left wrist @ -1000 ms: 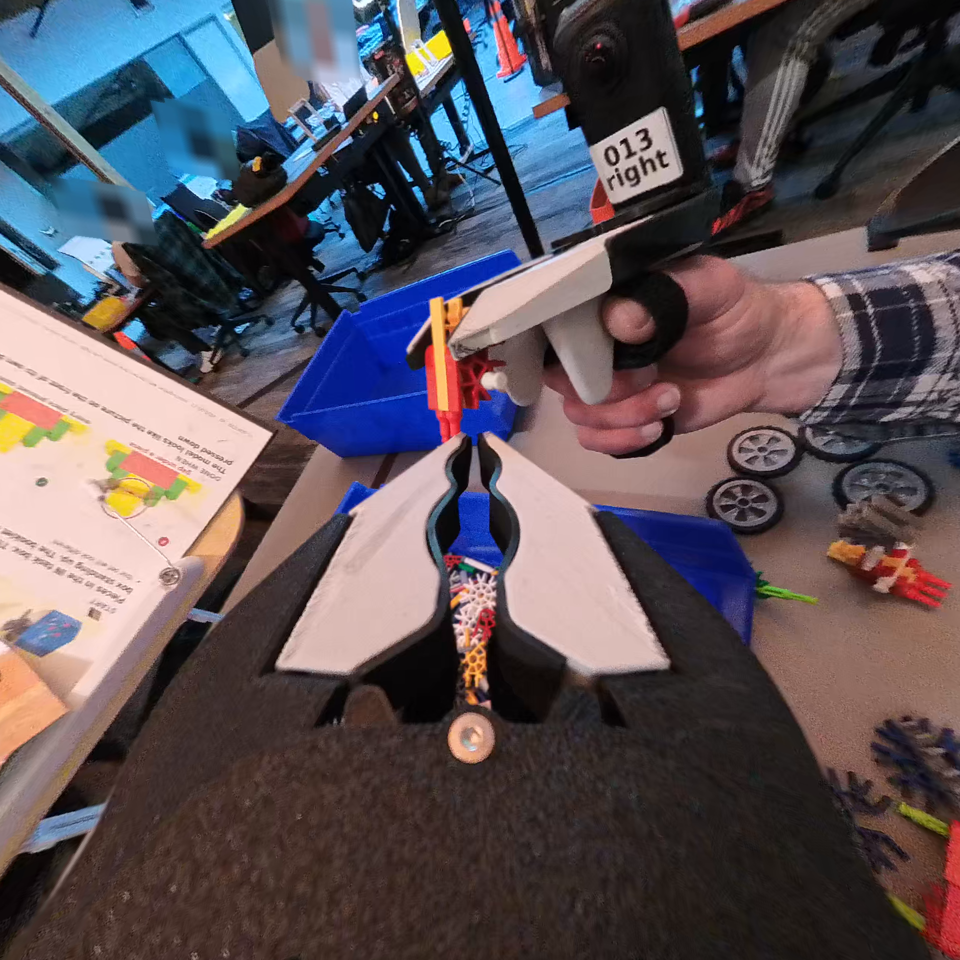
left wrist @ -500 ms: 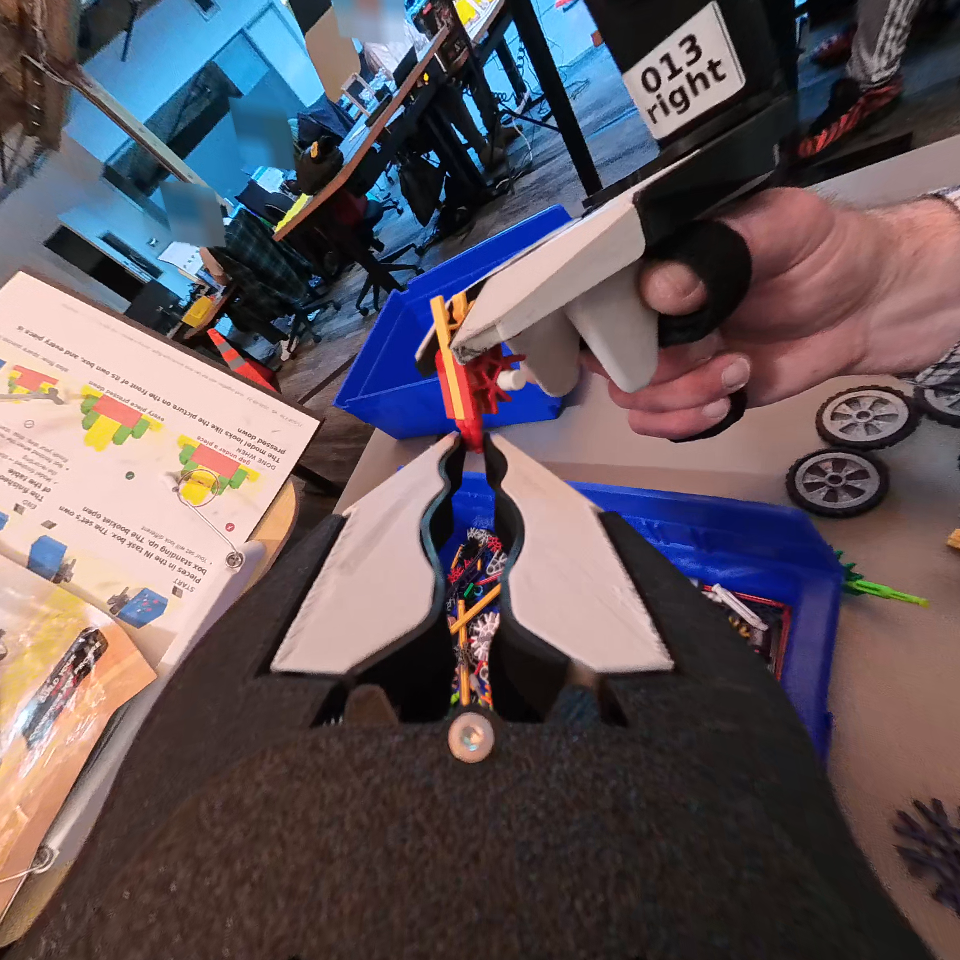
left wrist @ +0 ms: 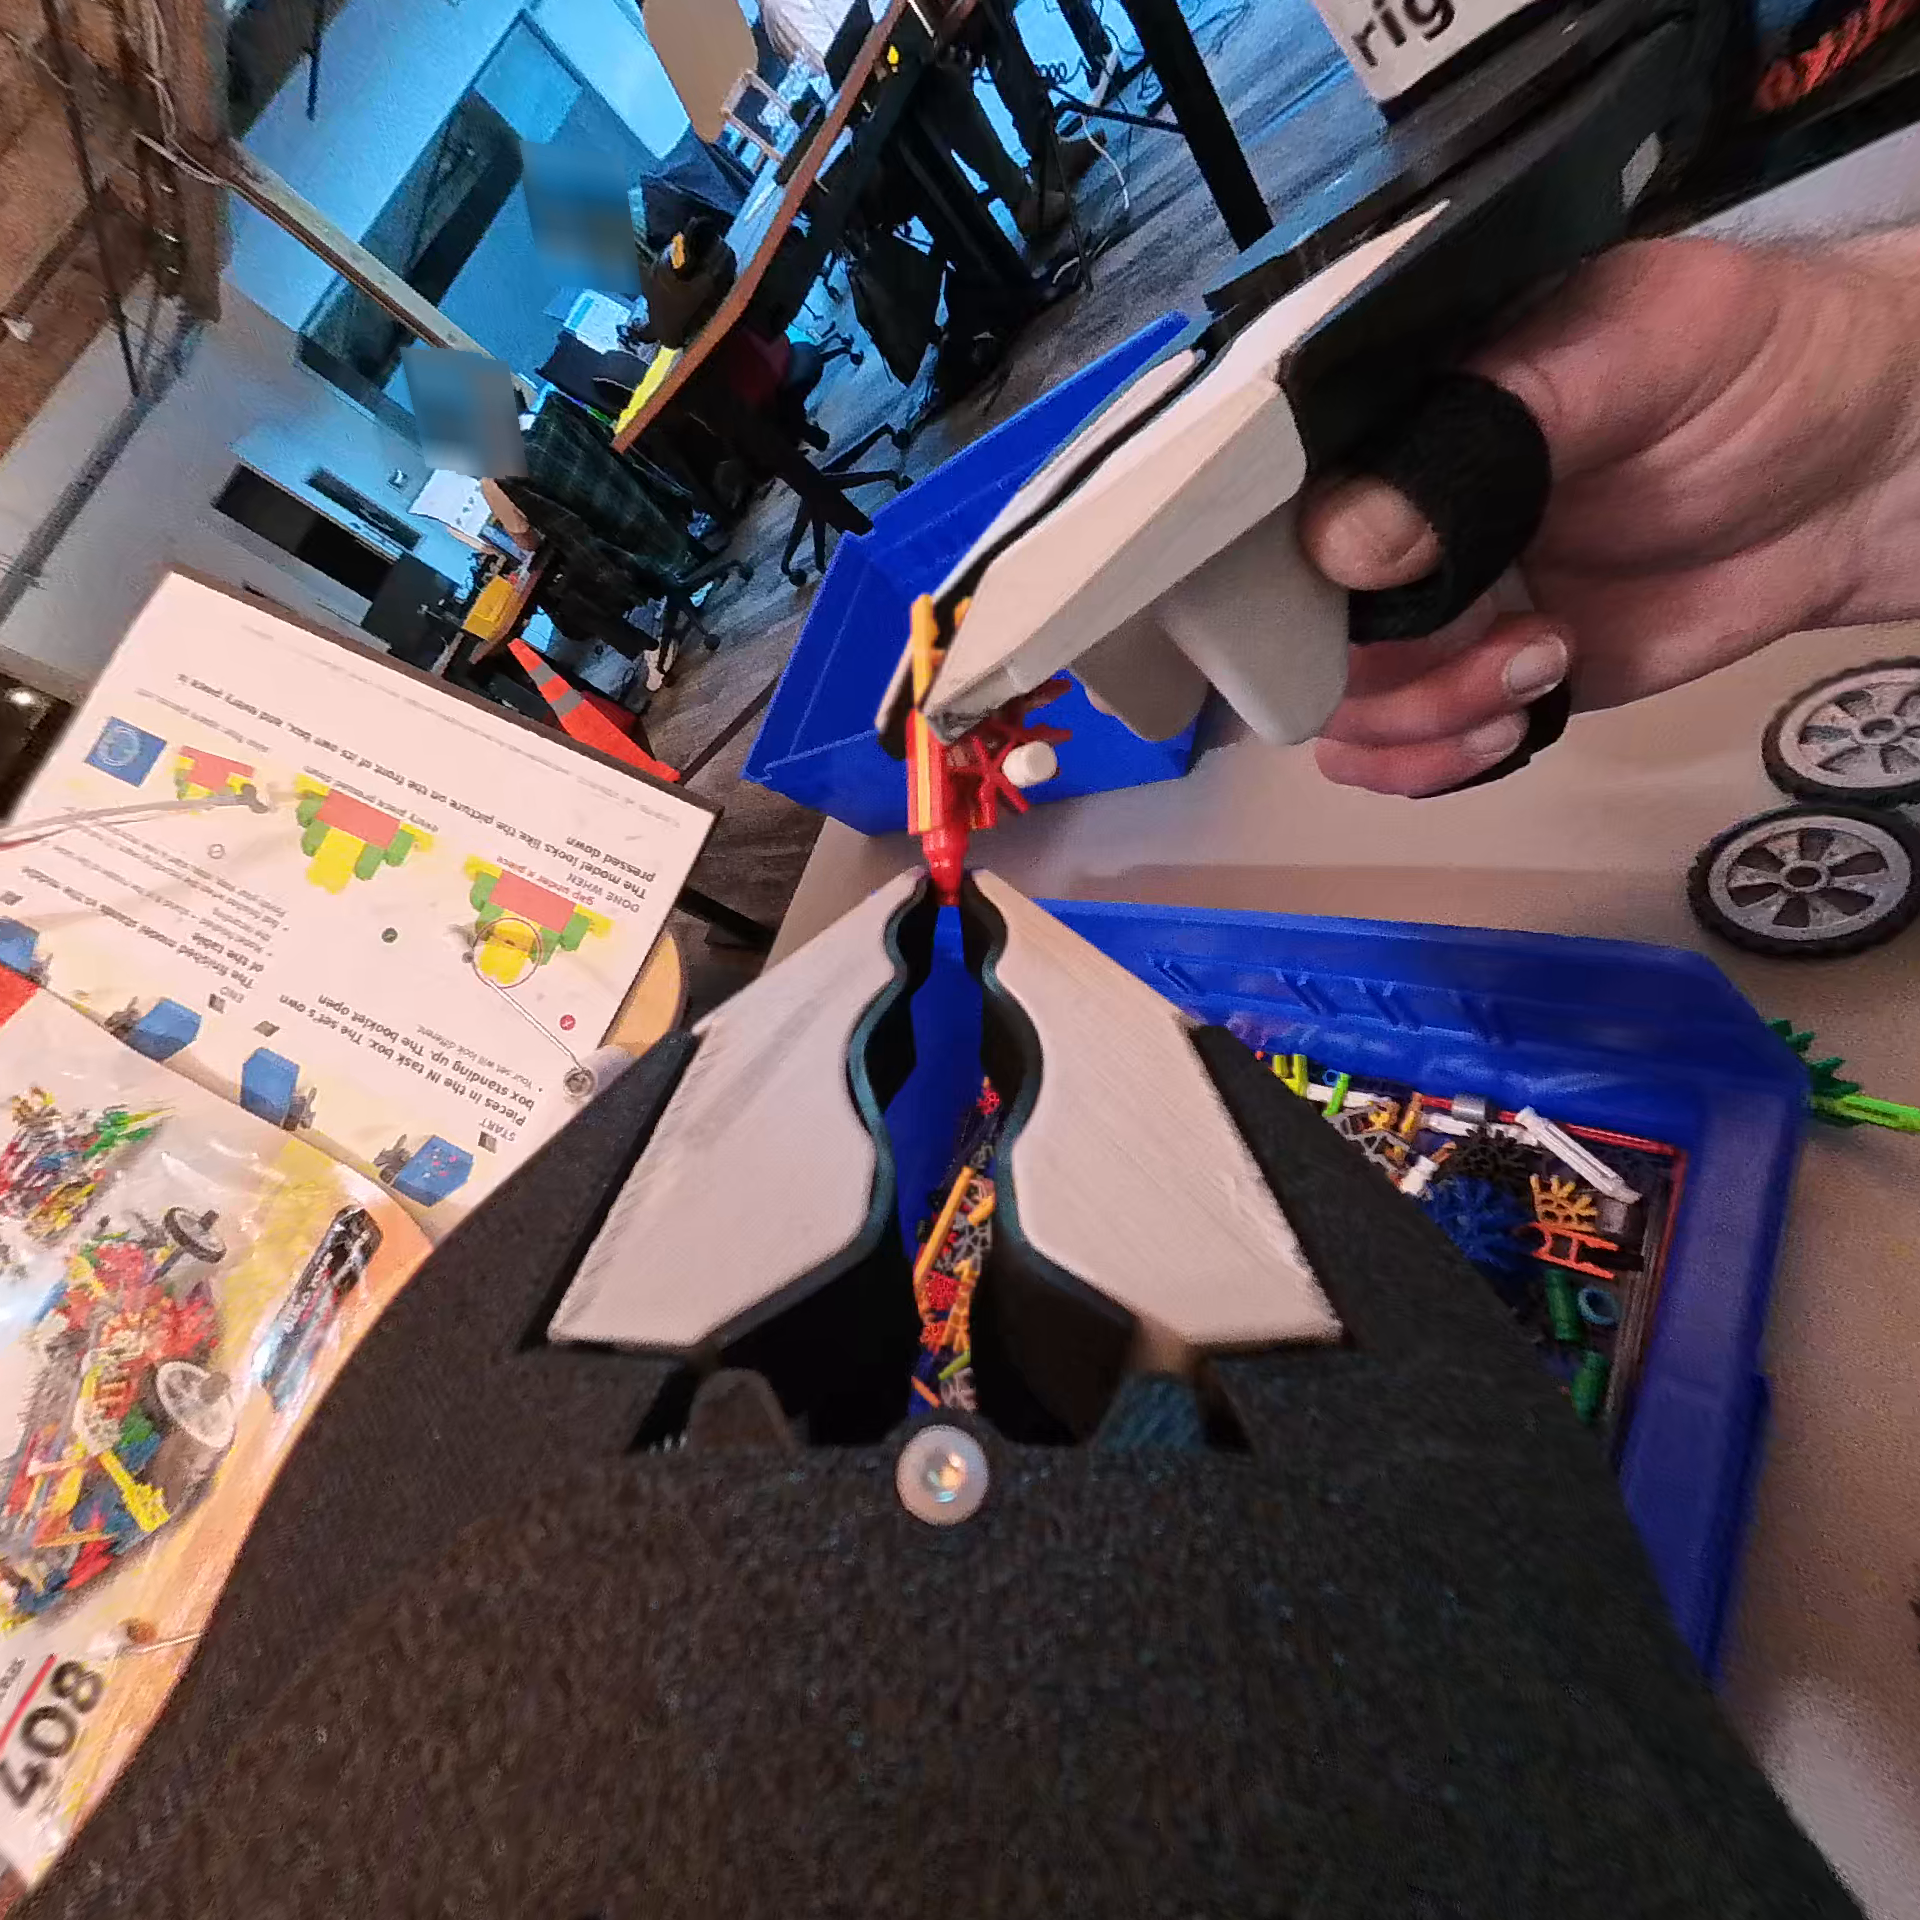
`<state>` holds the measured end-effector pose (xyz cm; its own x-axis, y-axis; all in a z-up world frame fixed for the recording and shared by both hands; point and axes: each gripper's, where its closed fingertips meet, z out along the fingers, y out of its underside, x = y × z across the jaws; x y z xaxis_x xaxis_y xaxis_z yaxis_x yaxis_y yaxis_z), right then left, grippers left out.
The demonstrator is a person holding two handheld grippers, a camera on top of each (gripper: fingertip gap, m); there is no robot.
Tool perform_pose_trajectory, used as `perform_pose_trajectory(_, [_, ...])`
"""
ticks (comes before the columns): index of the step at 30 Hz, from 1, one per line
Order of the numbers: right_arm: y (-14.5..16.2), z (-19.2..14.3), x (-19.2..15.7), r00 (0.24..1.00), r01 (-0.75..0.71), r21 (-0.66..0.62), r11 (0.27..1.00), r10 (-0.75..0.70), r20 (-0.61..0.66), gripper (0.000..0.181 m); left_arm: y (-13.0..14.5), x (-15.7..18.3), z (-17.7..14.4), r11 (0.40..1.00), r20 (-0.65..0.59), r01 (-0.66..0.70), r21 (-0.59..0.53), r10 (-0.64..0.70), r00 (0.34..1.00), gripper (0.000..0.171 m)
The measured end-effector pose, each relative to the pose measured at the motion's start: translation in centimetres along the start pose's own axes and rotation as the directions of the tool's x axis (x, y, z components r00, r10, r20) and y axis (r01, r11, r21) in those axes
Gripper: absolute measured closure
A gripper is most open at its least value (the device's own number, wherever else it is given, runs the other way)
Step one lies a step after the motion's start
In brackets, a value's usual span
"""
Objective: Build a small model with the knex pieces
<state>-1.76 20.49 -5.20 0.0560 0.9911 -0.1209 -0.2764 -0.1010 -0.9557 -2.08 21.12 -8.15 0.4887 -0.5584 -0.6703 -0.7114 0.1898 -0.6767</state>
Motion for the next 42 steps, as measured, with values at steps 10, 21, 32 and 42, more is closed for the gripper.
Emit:
perform_pose_trajectory(10, [1.2, 0.4, -0.9, 0.998, 0.036, -0.056, 0.998, -0.033, 0.057, 0.164, 0.2, -1.3, -1.3, 0.999, 0.022, -0.039, -0.003, 0.039, 0.999, 0.169])
perform_pose_trajectory(21, [1.3, 0.3, -0.8, 0.978, 0.208, -0.094, 0.974, -0.210, -0.010, 0.164, 0.0, -1.7, -1.1, 0.999, 0.028, 0.033, 0.034, -0.034, 0.999, 0.166])
perform_pose_trajectory(32, [1.2, 0.6, -0.4, 0.952, 0.286, -0.108, 0.952, -0.295, -0.083, 0.164, 0.4, -1.6, -1.2, 0.989, -0.058, 0.136, 0.063, -0.132, 0.990, 0.162])
perform_pose_trajectory(42, [0.7, 0.5, -0.7, 0.962, 0.262, -0.069, 0.963, -0.266, -0.066, 0.163, -0.1, -1.2, -1.6, 0.943, -0.208, 0.311, 0.117, -0.283, 0.936, 0.161])
